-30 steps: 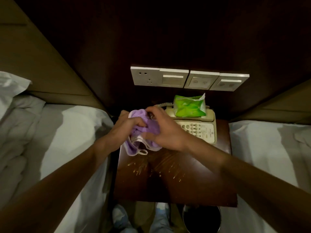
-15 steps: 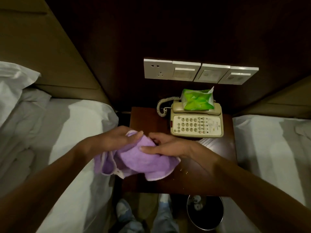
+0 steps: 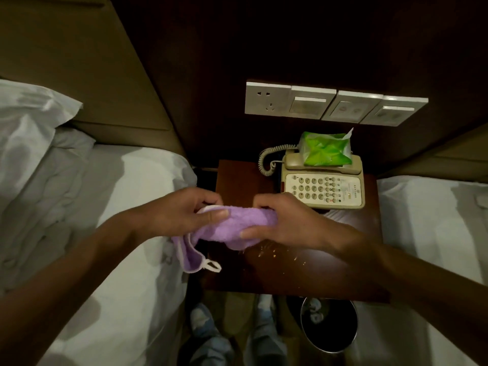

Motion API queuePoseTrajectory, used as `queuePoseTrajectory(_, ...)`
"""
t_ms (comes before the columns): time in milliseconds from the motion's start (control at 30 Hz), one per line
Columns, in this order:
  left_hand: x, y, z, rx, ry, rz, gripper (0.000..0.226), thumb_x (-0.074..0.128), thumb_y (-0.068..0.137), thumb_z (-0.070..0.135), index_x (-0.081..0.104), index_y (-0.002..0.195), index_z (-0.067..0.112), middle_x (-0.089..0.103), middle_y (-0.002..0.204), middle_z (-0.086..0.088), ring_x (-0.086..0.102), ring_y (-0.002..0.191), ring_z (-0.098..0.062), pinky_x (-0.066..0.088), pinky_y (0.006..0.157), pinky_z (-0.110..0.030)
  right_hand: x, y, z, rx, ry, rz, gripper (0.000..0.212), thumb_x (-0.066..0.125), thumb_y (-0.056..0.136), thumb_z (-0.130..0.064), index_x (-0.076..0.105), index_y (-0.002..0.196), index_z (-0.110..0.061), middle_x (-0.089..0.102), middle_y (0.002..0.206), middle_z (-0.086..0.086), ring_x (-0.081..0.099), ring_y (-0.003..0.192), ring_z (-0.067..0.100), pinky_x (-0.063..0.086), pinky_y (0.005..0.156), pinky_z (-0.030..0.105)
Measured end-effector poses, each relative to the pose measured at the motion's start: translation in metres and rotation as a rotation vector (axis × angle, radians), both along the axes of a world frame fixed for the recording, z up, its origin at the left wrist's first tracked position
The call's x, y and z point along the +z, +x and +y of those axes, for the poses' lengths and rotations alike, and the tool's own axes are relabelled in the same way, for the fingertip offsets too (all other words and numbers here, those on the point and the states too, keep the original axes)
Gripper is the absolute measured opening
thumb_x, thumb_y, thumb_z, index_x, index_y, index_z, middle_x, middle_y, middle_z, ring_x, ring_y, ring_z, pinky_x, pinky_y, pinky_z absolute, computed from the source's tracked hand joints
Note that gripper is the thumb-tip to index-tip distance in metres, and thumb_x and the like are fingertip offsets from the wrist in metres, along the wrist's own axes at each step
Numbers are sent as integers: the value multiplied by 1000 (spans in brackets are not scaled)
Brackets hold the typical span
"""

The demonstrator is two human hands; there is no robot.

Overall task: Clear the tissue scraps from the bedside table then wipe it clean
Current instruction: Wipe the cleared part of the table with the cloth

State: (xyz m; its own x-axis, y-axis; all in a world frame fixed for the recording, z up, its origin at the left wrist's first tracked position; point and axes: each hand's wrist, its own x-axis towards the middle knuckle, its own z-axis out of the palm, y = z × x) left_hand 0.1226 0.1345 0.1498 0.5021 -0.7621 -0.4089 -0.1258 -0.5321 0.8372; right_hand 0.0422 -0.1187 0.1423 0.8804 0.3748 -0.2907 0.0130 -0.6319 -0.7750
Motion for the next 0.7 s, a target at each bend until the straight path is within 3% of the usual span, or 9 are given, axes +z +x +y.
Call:
queuePoseTrajectory(100, -1, 0, 5, 61, 7, 15, 26, 57, 101, 41, 70, 83, 30, 65, 75, 6, 58, 72, -2, 48, 71, -28, 4, 3, -6, -28, 106, -8, 32, 64, 98, -43, 57, 79, -18, 53, 70, 2, 50, 64, 21, 40, 59, 35)
queuePoseTrajectory(200, -1, -1, 1, 179, 7, -140, 29, 57, 104, 33, 64, 76, 26, 59, 68, 10, 55, 65, -5, 46, 66, -31, 5, 9, -8, -87, 79, -8, 22, 65, 97, -41, 53, 85, -26, 55, 74, -3, 53, 69, 22, 46, 63, 44)
queuePoseTrajectory(300, 2, -2, -3, 221, 19, -277, 26, 54, 104, 35, 63, 82, 27, 65, 72, 4, 61, 69, -17, 49, 67, -38, 7, 12, -11, -80, -11, -42, 22, 66, 96, -39, 47, 90, -29, 54, 77, -5, 52, 69, 18, 46, 63, 43)
queuePoseTrajectory(467, 9, -11, -9, 223, 51, -568, 17, 46, 102, 49, 51, 90, 39, 53, 62, 20, 58, 56, -2, 35, 56, -15, 17, 13, -16, -8, -208, -157, 26, 53, 100, -49, 44, 102, -25, 58, 69, 0, 54, 59, 13, 40, 54, 34)
queuePoseTrajectory(600, 9, -6, -13, 120, 100, -353, 42, 66, 80, 73, 63, 86, 32, 63, 72, 12, 59, 65, -7, 34, 56, -12, 26, 18, -22, 39, -295, -201, 48, 45, 93, -67, 54, 88, -20, 57, 64, -2, 55, 59, 15, 44, 55, 38)
queuePoseTrajectory(700, 8, -5, -20, -131, 244, -179, 32, 80, 80, 58, 62, 79, 32, 61, 68, 8, 57, 65, -10, 37, 58, -18, 34, 25, -26, 169, -259, 24, 52, 63, 79, -74, 64, 81, -22, 61, 66, -5, 57, 59, 10, 43, 54, 26)
